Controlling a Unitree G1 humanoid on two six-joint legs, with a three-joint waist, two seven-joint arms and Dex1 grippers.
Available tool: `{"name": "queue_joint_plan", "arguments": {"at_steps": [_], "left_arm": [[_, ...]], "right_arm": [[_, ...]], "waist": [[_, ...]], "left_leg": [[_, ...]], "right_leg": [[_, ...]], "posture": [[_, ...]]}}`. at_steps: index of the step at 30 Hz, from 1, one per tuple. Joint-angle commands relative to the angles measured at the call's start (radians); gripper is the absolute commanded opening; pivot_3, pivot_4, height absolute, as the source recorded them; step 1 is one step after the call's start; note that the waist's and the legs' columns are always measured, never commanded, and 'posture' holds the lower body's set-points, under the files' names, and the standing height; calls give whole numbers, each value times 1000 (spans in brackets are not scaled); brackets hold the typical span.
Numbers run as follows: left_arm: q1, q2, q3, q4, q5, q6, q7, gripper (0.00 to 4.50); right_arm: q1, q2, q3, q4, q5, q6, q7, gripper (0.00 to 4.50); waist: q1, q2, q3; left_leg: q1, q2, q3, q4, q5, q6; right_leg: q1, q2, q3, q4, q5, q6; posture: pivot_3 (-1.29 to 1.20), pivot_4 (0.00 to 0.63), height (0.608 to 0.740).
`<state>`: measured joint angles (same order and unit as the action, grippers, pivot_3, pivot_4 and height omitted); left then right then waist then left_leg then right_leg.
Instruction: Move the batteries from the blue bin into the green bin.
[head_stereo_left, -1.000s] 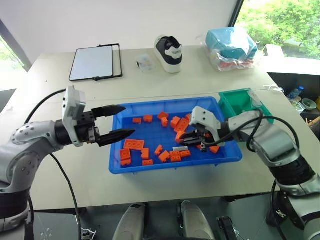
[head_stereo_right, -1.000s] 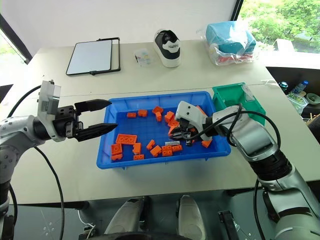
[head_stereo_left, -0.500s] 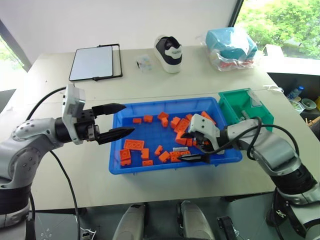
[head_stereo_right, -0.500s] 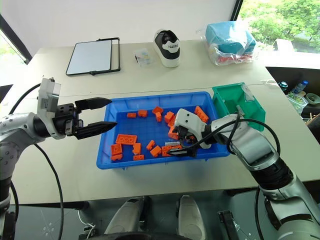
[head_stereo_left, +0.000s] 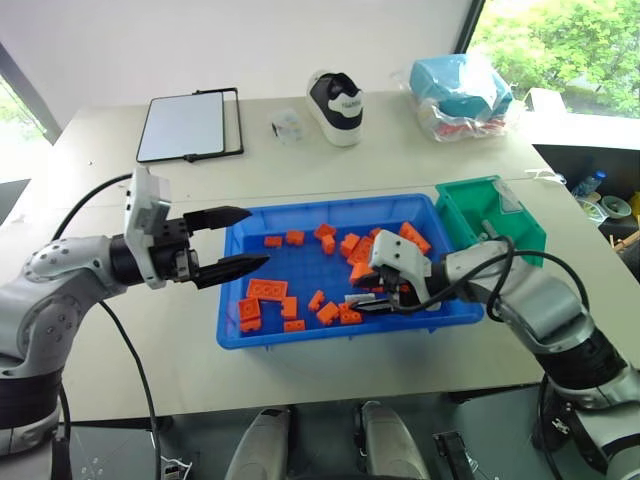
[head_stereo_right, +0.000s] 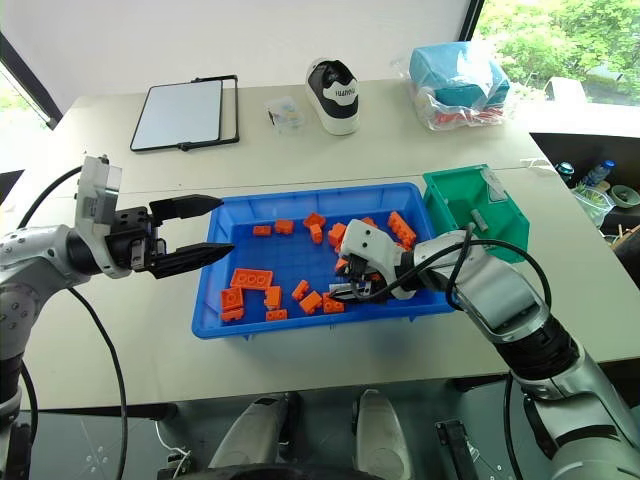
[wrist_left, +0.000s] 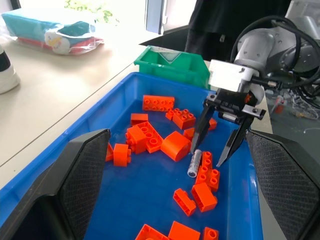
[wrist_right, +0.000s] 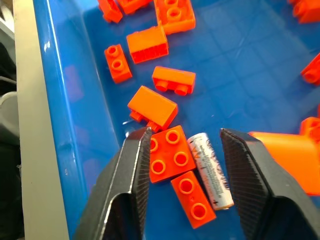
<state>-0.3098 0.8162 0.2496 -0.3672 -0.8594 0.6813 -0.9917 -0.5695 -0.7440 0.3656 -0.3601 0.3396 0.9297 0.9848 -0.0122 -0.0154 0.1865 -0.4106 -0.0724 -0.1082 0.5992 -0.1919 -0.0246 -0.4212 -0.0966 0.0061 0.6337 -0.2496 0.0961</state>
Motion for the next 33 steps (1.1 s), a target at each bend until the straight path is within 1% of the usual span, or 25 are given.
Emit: {"name": "queue_joint_plan", "arguments": {"at_steps": [1, 9, 17, 25, 33], "left_arm": [[-15, 1, 16, -9, 0, -23, -3, 4500], [-11, 5, 18, -10, 5, -25, -4, 4500], [-7, 5, 19, -15, 4, -29, -1, 4500], [-4, -1, 14, -17, 9, -37, 2, 4500], [-10, -9, 7, -12, 21, -45, 3, 4500]], "right_arm": [[-6, 8, 18, 16, -18, -37, 6, 2218], [-40, 39, 22, 150, -60, -91, 4, 2218], [-43, -6, 22, 225, -89, -146, 60, 2218], [-66, 3, -6, 227, -73, -118, 76, 2218], [-99, 22, -48, 254, -24, -31, 81, 2218]], "waist": [[0, 0, 0], [0, 0, 0], [0, 0, 0], [0, 0, 0], [0, 0, 0]], "left_leg": [[0, 0, 0, 0, 0, 0], [0, 0, 0, 0, 0, 0], [0, 0, 0, 0, 0, 0], [0, 0, 0, 0, 0, 0], [0, 0, 0, 0, 0, 0]], "right_leg": [[0, 0, 0, 0, 0, 0], [0, 1, 0, 0, 0, 1], [0, 1, 0, 0, 1, 1], [0, 1, 0, 0, 1, 1], [0, 1, 0, 0, 1, 1]], "posture": [[0, 150, 731], [0, 150, 731], [0, 150, 731], [0, 150, 731], [0, 150, 731]]}}
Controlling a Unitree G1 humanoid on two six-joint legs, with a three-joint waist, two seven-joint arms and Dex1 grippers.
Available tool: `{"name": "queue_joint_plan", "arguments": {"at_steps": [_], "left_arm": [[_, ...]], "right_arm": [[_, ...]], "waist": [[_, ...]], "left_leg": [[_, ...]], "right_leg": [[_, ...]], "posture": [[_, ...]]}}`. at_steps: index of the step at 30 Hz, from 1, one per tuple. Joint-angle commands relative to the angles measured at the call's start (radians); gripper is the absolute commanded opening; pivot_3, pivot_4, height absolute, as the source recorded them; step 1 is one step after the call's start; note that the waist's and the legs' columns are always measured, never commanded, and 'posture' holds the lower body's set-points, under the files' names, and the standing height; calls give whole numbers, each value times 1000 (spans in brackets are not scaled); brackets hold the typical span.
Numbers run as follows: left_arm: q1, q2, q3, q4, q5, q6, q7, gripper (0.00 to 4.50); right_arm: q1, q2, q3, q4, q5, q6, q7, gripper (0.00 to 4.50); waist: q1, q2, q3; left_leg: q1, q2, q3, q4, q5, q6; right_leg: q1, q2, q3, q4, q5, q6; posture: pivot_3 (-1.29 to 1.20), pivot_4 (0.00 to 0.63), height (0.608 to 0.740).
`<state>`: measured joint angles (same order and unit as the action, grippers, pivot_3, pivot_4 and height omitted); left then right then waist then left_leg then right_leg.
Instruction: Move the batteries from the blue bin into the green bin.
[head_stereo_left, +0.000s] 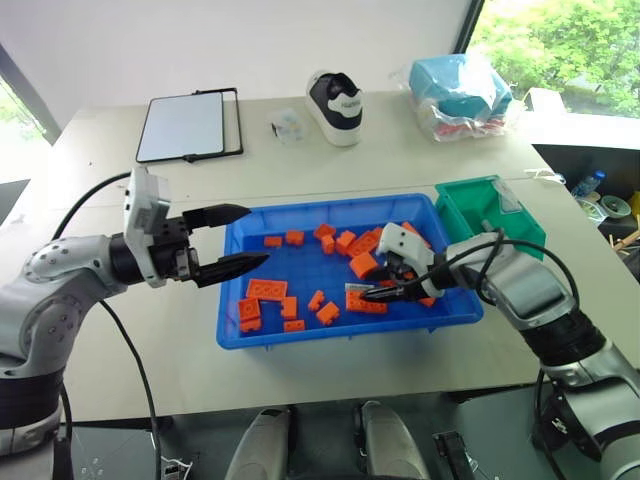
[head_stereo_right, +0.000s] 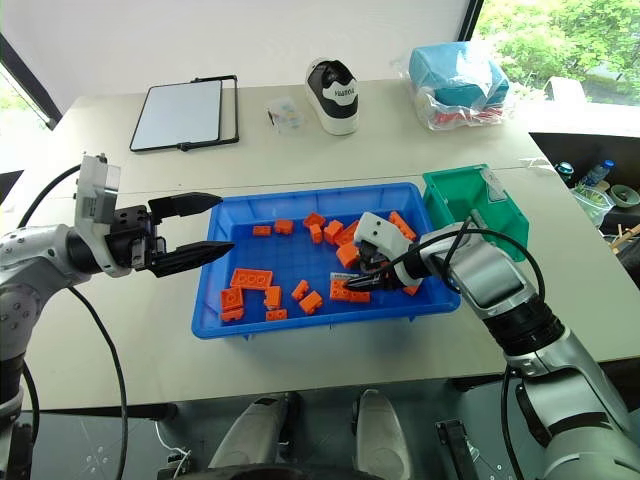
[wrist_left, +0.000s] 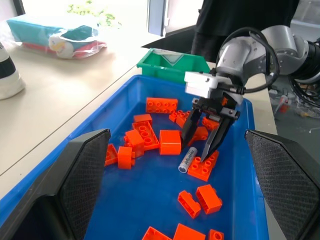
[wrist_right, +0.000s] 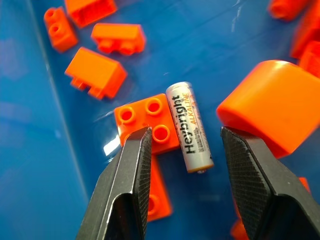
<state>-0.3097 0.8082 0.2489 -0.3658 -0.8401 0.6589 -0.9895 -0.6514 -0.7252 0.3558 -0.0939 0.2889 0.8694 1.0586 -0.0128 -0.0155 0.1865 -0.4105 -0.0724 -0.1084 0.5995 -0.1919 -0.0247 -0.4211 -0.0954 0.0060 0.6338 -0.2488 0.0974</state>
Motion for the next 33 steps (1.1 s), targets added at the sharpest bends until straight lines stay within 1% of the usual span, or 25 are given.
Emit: {"name": "queue_joint_plan", "arguments": {"at_steps": [1, 7, 12, 18, 22, 24, 25, 27, 28, 31, 33], "left_arm": [[-11, -3, 7, -12, 4, -23, 0, 4500], [-10, -4, 5, -13, 7, -25, 0, 4500], [-9, -3, 6, -16, 6, -24, -1, 4500], [-8, -3, 5, -19, 4, -21, 0, 4500], [-6, -5, 8, -22, 1, -21, 4, 4500], [-3, -6, 10, -22, 1, -22, 6, 4500], [-2, -5, 13, -22, 1, -23, 6, 4500], [-1, -4, 15, -19, 2, -24, 7, 4500], [-1, -4, 16, -18, 2, -24, 7, 4500], [-1, -5, 14, -17, 4, -27, 8, 4500], [-1, -5, 12, -15, 5, -27, 8, 4500]], "right_arm": [[-19, 7, -47, -6, 36, 45, 6, 2218], [-7, 13, -50, -4, 45, 66, -5, 2218], [-15, 23, -44, 54, 9, 11, -28, 2218], [-16, 34, -28, 98, -17, -33, -23, 2218], [0, 31, 0, 132, -69, -108, -27, 2218], [14, 37, 4, 131, -85, -133, -32, 1689], [26, 36, 14, 120, -102, -157, -37, 1350], [47, 39, 28, 96, -133, -199, -49, 385], [57, 42, 31, 82, -141, -208, -52, 6], [79, 38, 29, 24, -145, -207, -44, 6], [85, 31, 8, -33, -123, -168, -41, 6]], "waist": [[0, 0, 0], [0, 0, 0], [0, 0, 0], [-1, 0, 0], [-1, 0, 0], [-1, 0, 0], [0, 0, 0], [0, 0, 0], [0, 0, 0], [-2, -1, 0], [-2, -1, 0]], "left_leg": [[0, 0, 0, 0, 0, 0], [0, 0, 0, 0, 0, 0], [0, 0, 0, 0, 0, 0], [0, 0, 0, 0, 0, 0], [0, 0, 0, 0, 0, 0], [0, 0, 0, 0, 0, 0], [0, 0, 0, 0, 0, 0], [0, 0, 0, 0, 0, 0], [0, 0, 0, 0, 0, 0], [1, 0, 0, 0, 0, 0], [1, 0, 0, 0, 0, 0]], "right_leg": [[0, 0, 0, 0, 0, 0], [0, 0, 0, 0, 0, 0], [0, 0, 0, 0, 0, 0], [0, 0, 0, 0, 0, 0], [0, 0, 0, 0, 0, 0], [0, 0, 0, 0, 0, 0], [0, 0, 0, 0, 0, 1], [1, 0, 0, 0, 0, 1], [1, 0, 0, 0, 0, 1], [1, 0, 0, 0, 0, 1], [1, 0, 0, 0, 0, 1]], "posture": [[0, 150, 731], [0, 150, 731], [0, 150, 731], [0, 150, 731], [0, 150, 731], [0, 150, 731], [0, 150, 731], [0, 150, 731], [0, 150, 731], [0, 150, 731], [0, 150, 731]]}}
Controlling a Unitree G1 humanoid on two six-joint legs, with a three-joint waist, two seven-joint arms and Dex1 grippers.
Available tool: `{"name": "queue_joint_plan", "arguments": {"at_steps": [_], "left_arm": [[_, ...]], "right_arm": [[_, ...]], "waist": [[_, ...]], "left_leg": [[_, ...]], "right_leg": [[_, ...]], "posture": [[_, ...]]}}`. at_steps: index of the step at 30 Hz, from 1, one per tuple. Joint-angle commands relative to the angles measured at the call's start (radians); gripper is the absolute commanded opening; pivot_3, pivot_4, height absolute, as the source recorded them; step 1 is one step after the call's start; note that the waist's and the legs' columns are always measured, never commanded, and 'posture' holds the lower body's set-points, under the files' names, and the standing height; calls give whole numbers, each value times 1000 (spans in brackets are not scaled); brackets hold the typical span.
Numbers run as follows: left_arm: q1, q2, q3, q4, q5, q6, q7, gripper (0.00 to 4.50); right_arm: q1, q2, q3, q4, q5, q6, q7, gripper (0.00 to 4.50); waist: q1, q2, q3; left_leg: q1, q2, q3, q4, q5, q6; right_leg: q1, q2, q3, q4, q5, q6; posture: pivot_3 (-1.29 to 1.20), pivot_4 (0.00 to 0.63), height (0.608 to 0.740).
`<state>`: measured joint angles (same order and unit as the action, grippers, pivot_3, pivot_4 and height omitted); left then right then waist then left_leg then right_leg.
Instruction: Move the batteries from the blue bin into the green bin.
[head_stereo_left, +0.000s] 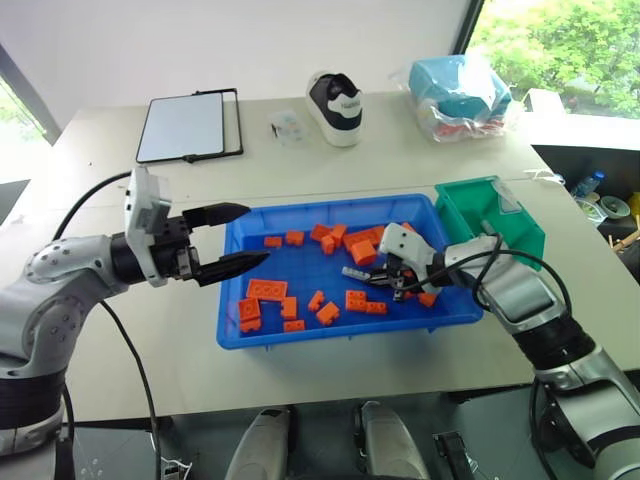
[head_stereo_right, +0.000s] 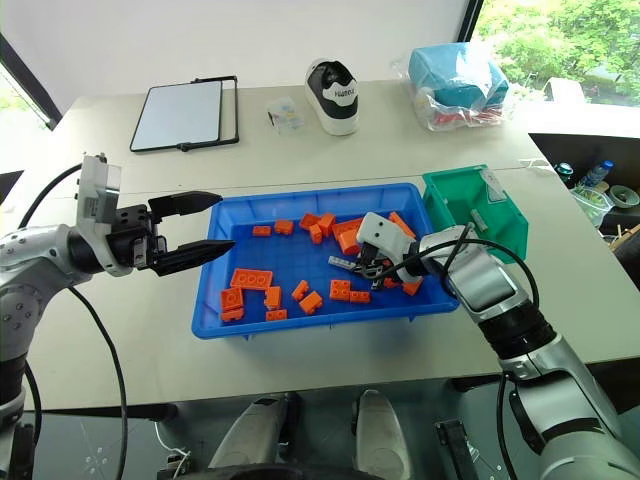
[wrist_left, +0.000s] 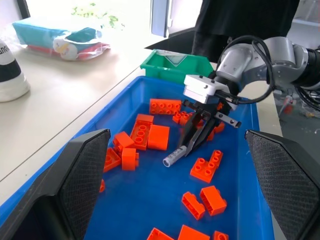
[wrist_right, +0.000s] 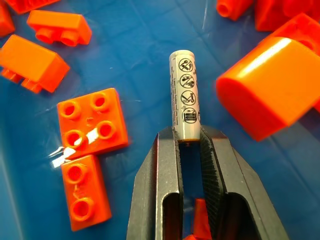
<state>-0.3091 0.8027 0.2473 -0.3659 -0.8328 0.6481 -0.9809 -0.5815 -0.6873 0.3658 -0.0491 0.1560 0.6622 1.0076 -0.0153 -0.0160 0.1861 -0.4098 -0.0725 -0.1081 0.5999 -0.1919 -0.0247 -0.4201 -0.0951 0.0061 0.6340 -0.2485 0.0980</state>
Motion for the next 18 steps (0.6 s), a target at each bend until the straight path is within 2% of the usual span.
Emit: {"name": "queue_joint_plan", "arguments": {"at_steps": [1, 4, 6, 10, 15, 18], "left_arm": [[0, 1, 14, -16, -3, -16, -2, 4500], [5, 4, 15, -17, -5, -14, -7, 4500], [11, 7, 16, -15, -5, -14, -13, 4500], [31, 14, 23, -14, -7, -14, -32, 4500], [31, 16, 18, -1, -7, -15, -49, 4500], [3, 13, -1, 22, 3, -17, -64, 4500]], "right_arm": [[16, -11, -25, -115, 31, 71, 9, 6], [-20, -19, -204, -263, 183, 272, -10, 6], [-68, -24, -351, -295, 243, 389, -65, 6], [-87, -149, -558, -238, 197, 450, -183, 6], [13, -257, -653, -183, 174, 442, -238, 6], [64, -246, -645, -169, 165, 400, -268, 6]], "waist": [[1, 0, 0], [3, 1, 1], [3, 1, 1], [16, 0, 0], [28, 0, 0], [19, 0, 0]], "left_leg": [[0, 0, 0, 0, 0, 0], [-1, 0, 0, 0, 0, 0], [-1, 0, 0, 0, 0, 0], [-1, 0, 0, 1, 0, 0], [-2, -1, 1, 0, -1, 1], [-2, 0, 2, 0, -1, 1]], "right_leg": [[0, 0, 0, 0, 0, 0], [0, 0, 0, 0, 0, 0], [-1, 0, 0, 0, 0, 0], [0, -1, 0, 0, 0, -1], [0, -2, -1, -3, -1, -2], [0, -2, 0, -3, -1, -2]], "posture": [[0, 150, 731], [0, 150, 731], [0, 150, 731], [0, 150, 731], [0, 150, 731], [0, 150, 731]]}}
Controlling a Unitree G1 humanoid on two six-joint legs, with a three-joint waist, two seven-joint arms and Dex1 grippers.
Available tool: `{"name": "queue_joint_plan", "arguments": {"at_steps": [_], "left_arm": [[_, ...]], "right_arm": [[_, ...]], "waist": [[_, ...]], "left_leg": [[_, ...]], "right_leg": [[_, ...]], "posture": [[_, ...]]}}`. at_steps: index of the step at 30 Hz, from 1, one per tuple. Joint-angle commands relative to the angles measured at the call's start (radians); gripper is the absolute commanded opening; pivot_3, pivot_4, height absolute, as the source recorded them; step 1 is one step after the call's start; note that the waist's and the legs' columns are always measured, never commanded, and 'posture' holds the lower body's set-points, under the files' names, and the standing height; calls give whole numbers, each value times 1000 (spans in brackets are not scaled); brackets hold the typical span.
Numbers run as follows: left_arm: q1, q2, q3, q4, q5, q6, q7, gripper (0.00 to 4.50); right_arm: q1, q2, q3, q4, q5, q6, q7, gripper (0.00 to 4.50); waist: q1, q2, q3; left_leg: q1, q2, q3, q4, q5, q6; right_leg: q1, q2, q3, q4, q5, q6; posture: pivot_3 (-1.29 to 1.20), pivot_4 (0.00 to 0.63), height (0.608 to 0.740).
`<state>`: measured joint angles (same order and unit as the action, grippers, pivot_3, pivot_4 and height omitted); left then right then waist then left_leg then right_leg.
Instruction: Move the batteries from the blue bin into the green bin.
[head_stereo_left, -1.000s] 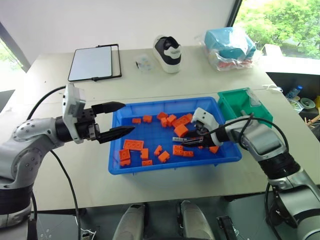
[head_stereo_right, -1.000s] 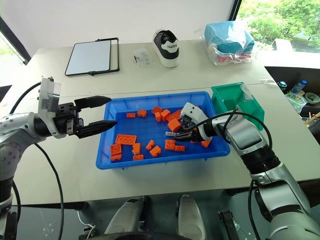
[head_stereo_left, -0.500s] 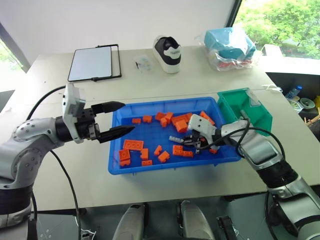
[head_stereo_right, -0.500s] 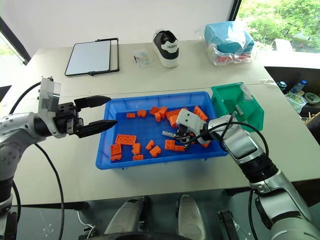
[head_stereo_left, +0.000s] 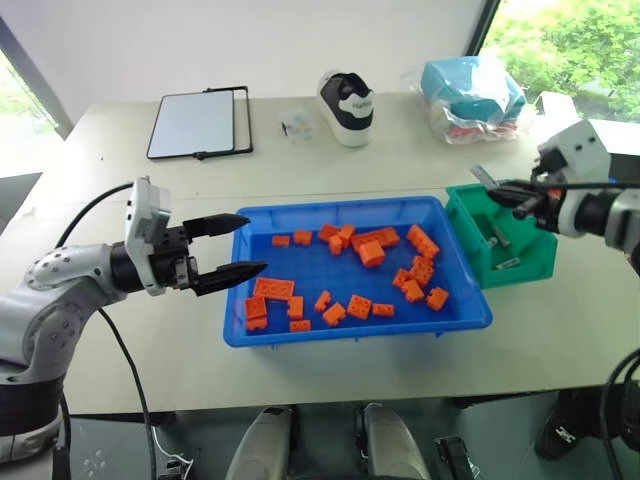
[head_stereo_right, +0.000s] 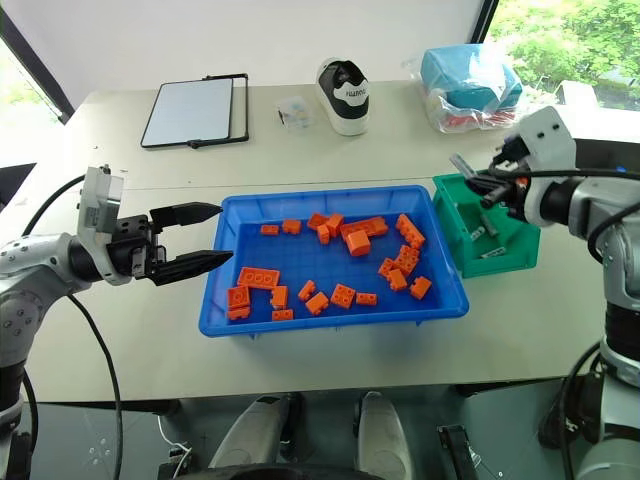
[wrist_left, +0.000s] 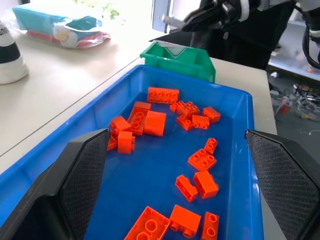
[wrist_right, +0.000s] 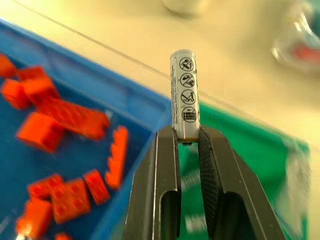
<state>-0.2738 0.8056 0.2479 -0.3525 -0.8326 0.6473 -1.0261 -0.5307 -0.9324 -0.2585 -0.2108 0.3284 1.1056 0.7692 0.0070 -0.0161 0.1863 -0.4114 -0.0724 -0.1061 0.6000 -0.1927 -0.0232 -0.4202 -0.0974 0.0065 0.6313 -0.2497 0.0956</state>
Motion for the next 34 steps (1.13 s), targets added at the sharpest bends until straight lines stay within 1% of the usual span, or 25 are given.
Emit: {"name": "queue_joint_plan", "arguments": {"at_steps": [1, 2, 4, 5, 6, 9, 11, 13, 14, 16, 18, 21, 23, 27, 30, 34], "left_arm": [[-44, 8, -8, 17, 5, -17, -22, 4500], [-58, 6, -16, 25, 8, -17, -27, 4500], [-81, 2, -28, 36, 9, -15, -32, 4500], [-90, 1, -29, 38, 4, -11, -32, 4500], [-98, 0, -30, 42, 1, -6, -33, 4500], [-106, 2, -29, 53, 0, -4, -40, 4500], [-95, 10, -17, 48, -9, 5, -46, 4500], [-82, 21, 2, 39, -23, 18, -53, 4500], [-76, 28, 13, 32, -32, 25, -55, 4500], [-55, 47, 40, 14, -60, 46, -61, 4500], [-41, 58, 52, 5, -71, 55, -63, 4500], [-22, 74, 51, -3, -64, 52, -73, 4500], [-21, 84, 53, -3, -66, 55, -80, 4500], [-25, 117, 54, 1, -60, 55, -103, 4500], [-31, 138, 56, -2, -68, 67, -107, 4500], [-29, 152, 57, -4, -60, 61, -111, 4500]], "right_arm": [[21, 9, -9, -4, -16, -56, -48, 506], [31, 7, 20, 1, -47, -89, -73, 1058], [42, 5, 60, 9, -97, -152, -119, 1868], [47, 7, 67, 0, -103, -171, -127, 2431], [49, 13, 64, -12, -97, -181, -129, 2897], [58, 15, 33, -58, -43, -185, -92, 2897], [80, -7, -22, -108, 28, -185, -20, 2897], [130, -47, -98, -158, 110, -182, 83, 2897], [180, -76, -148, -187, 150, -186, 155, 2897], [331, -131, -293, -248, 238, -184, 346, 2897], [431, -156, -380, -270, 278, -200, 437, 2897], [541, -153, -436, -232, 225, -282, 452, 2897], [574, -141, -445, -205, 204, -328, 440, 2897], [575, -99, -446, -232, 231, -332, 370, 2897], [570, -60, -440, -270, 267, -308, 312, 2897], [575, -45, -409, -282, 270, -311, 265, 2897]], "waist": [[-5, 0, 0], [-8, 1, 0], [-13, 1, 0], [-16, 1, 0], [-18, 1, 0], [-21, 1, 0], [-19, 1, 0], [-18, 1, 0], [-14, 1, 0], [-3, 0, 1], [1, 0, 1], [2, 1, 1], [1, 1, 1], [3, 1, 1], [5, 1, 1], [6, 1, 1]], "left_leg": [[0, 0, 0, 0, 0, 0], [0, 0, 1, 0, 0, 0], [1, 0, 1, 1, 0, 0], [1, 0, 1, 1, 0, 0], [0, 0, 1, 1, 0, 0], [0, 0, 1, 1, 0, 0], [0, 0, 0, 0, 0, 0], [0, 0, 0, 0, 0, 0], [0, 0, 0, 0, 0, 1], [0, 0, -1, 1, -1, 1], [0, 0, -1, 1, -2, 4], [2, 0, -1, 7, -4, 6], [3, 0, 0, 11, -5, 7], [3, 1, 0, 13, -7, 4], [2, 1, -1, 13, -7, 6], [1, 1, -1, 13, -8, 6]], "right_leg": [[0, 0, 0, 1, 0, 0], [0, 0, 0, 1, 0, 0], [0, 0, 0, 1, 0, 0], [0, 1, 0, 1, 0, 0], [0, 1, 0, 1, 0, 0], [0, 1, 0, 1, 1, 2], [0, 2, 0, 1, 2, 3], [0, 2, 0, 1, 2, 3], [0, 2, 0, 1, 2, 3], [1, 2, -1, 0, 1, 4], [3, 2, -2, -1, 1, 5], [7, 1, -2, -1, -1, 2], [10, 0, -1, -1, -1, 2], [11, -2, -1, -2, -1, 3], [10, -2, -1, -2, -1, 2], [9, -2, -1, -2, -1, 3]], "posture": [[0, 150, 731], [0, 150, 731], [0, 150, 731], [0, 150, 731], [0, 150, 731], [0, 150, 731], [0, 150, 731], [0, 150, 731], [0, 150, 731], [0, 150, 731], [0, 150, 731], [0, 150, 731], [0, 150, 731], [0, 150, 731], [0, 150, 731], [0, 150, 731]]}}
